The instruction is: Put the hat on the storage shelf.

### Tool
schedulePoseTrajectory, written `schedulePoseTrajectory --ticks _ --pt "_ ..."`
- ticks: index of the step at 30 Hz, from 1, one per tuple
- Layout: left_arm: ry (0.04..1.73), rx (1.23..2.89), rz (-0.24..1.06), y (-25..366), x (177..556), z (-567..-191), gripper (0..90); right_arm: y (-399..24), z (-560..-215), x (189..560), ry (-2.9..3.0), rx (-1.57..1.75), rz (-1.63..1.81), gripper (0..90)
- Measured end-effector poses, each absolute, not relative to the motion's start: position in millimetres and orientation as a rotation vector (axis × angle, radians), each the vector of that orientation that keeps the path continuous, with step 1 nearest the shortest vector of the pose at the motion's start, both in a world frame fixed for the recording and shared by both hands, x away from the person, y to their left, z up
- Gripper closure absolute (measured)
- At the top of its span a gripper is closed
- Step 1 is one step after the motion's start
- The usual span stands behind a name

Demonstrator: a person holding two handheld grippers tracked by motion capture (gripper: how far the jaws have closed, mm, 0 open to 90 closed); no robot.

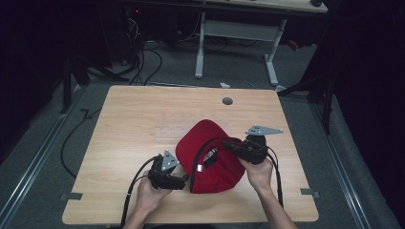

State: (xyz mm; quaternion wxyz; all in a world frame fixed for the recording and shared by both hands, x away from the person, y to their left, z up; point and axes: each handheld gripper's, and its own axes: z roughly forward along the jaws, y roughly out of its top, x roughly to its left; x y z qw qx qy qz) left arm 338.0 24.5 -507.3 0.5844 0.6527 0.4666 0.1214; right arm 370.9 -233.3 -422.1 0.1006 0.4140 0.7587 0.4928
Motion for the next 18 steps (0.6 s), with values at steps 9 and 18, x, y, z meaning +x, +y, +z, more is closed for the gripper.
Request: schedulePoseTrajectory --ticks 9,18 --pt "1.072 1.504 0.309 22.0 336.1 -503.7 16.1 -229.9 -422.2 372.7 2.243 1.237 1.432 82.0" --pt "1.064 1.48 0.367 27.1 333.5 -497.6 15.8 -229.5 -426.9 371.8 2.258 1.266 1.36 81.9"
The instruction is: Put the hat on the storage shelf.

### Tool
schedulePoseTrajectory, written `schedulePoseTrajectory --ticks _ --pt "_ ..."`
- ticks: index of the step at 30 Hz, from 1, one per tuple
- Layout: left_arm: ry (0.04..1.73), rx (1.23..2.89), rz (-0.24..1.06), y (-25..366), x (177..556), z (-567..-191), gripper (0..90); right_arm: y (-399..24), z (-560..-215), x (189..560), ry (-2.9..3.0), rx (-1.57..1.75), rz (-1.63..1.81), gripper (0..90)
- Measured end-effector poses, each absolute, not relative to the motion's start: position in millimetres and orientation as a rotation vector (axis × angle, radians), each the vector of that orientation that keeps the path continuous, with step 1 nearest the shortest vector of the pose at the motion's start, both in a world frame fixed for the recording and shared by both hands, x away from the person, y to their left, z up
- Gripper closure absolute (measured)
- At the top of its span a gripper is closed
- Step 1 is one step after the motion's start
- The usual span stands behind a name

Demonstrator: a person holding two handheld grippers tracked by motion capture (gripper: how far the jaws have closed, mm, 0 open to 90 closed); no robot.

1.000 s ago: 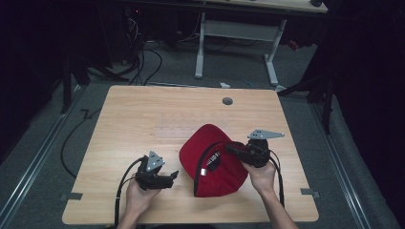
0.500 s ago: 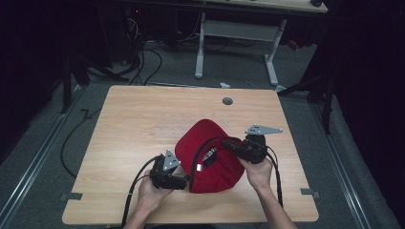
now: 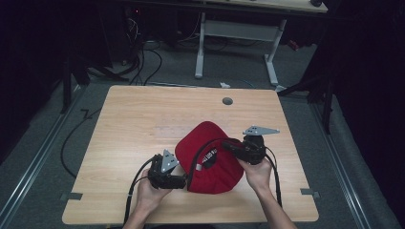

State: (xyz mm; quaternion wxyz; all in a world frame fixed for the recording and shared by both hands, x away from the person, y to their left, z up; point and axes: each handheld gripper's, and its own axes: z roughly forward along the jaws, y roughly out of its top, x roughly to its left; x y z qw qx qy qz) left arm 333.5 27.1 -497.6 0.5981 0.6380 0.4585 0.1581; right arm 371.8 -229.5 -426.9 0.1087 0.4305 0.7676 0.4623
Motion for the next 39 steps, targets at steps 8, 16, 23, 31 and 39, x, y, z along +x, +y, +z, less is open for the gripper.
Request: schedulePoseTrajectory --ticks 8,16,23,31,39 --pt "1.021 1.507 0.415 22.9 329.6 -491.1 15.5 -228.3 -426.7 370.2 2.288 1.279 1.289 81.8" --pt "0.985 1.532 0.442 19.5 327.9 -487.2 15.5 -227.1 -426.9 369.0 2.308 1.288 1.264 81.6" --pt "0.95 1.545 0.479 15.7 326.2 -484.1 20.8 -228.1 -428.7 367.3 2.322 1.307 1.267 81.5" --pt "0.935 1.574 0.504 12.1 325.8 -481.5 26.6 -230.9 -427.4 363.1 2.338 1.334 1.272 81.3" --pt "0.899 1.618 0.533 7.4 323.7 -484.3 30.5 -230.6 -429.1 362.6 2.355 1.35 1.27 81.3"
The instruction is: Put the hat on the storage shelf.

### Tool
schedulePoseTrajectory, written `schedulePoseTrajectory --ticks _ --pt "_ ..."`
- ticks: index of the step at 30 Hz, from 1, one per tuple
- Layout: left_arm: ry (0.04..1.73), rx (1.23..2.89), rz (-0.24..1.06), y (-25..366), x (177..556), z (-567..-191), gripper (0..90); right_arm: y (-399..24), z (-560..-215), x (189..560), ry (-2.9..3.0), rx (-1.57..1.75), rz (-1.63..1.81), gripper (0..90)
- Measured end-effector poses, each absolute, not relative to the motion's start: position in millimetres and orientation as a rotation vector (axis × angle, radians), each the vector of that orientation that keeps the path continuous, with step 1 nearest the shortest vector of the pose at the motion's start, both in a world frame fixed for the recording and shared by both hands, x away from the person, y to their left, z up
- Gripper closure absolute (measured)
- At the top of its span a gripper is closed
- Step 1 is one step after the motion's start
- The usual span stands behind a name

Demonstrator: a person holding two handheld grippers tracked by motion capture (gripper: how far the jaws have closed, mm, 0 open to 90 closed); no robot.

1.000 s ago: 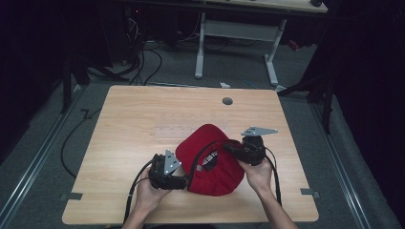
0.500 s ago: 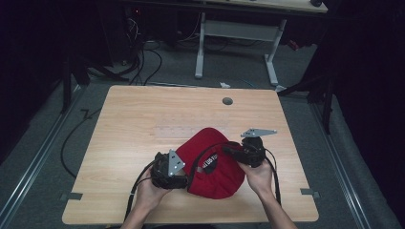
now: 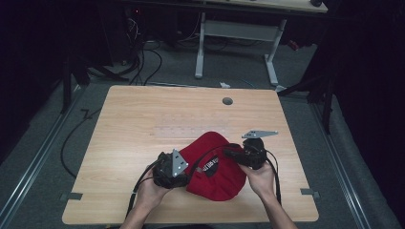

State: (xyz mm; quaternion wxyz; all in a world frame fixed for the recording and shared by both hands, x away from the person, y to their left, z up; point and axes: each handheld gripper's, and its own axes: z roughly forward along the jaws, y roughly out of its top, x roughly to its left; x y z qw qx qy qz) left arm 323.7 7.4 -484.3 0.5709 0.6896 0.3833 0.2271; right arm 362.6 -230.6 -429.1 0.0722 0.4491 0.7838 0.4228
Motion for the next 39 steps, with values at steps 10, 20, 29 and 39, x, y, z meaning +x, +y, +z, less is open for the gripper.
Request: schedulePoseTrajectory --ticks 10,20,29,39 --pt "0.843 1.666 0.461 4.5 321.0 -482.9 57.2 -224.5 -437.5 365.0 2.438 1.364 1.348 80.4" --pt "0.834 1.691 0.349 13.2 319.7 -473.8 71.4 -229.6 -438.9 366.5 2.407 1.36 1.429 67.3" --pt "0.86 1.703 0.332 25.4 316.3 -472.1 82.6 -251.0 -428.2 366.0 2.24 1.35 1.582 48.7" --pt "0.896 1.703 0.323 36.4 317.2 -468.6 85.0 -279.2 -429.3 365.2 2.113 1.392 1.67 43.2"
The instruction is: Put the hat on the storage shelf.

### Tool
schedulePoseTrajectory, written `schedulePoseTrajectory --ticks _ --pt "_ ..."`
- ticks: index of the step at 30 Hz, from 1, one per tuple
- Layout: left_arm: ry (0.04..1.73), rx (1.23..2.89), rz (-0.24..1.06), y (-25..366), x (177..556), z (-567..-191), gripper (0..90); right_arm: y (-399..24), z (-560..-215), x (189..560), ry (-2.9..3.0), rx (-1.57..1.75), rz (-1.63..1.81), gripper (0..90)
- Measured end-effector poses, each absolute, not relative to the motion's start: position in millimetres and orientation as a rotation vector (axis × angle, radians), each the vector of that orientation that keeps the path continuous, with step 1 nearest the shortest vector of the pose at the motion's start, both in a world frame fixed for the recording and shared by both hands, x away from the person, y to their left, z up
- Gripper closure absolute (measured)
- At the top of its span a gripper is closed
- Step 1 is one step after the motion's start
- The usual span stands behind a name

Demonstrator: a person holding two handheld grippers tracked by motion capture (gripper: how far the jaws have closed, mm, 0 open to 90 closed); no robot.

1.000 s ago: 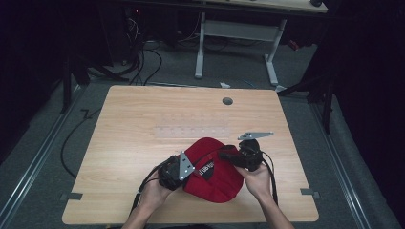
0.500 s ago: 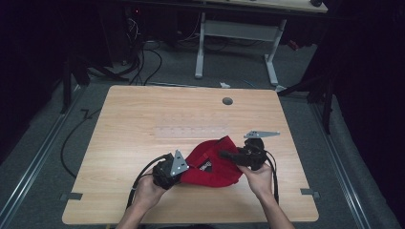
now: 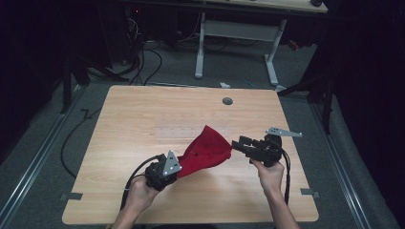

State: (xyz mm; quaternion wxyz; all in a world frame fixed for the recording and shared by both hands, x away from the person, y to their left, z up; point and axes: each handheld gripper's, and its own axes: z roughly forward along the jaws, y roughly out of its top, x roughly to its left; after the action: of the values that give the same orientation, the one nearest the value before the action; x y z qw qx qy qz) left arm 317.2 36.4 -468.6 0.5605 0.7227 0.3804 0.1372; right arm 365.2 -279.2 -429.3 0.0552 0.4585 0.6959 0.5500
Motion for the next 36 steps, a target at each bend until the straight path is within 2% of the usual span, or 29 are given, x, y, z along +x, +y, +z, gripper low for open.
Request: schedulePoseTrajectory --ticks 6,13,18,27,36 --pt "0.964 1.614 0.298 55.5 323.6 -456.7 85.1 -289.1 -437.6 361.3 2.095 1.388 1.571 40.4" --pt "1.03 1.547 0.286 69.1 334.6 -449.4 84.9 -280.9 -489.7 373.4 2.177 1.454 1.277 39.4" --pt "1.058 1.518 0.267 71.4 340.7 -448.6 84.9 -276.9 -513.7 377.4 2.181 1.444 1.101 40.0" --pt "1.103 1.456 0.235 77.2 353.0 -445.2 84.8 -280.1 -529.7 371.9 2.15 1.428 0.999 38.2" --pt "1.131 1.359 0.228 88.4 362.2 -435.6 84.6 -275.5 -531.1 368.5 2.129 1.38 0.902 35.9"
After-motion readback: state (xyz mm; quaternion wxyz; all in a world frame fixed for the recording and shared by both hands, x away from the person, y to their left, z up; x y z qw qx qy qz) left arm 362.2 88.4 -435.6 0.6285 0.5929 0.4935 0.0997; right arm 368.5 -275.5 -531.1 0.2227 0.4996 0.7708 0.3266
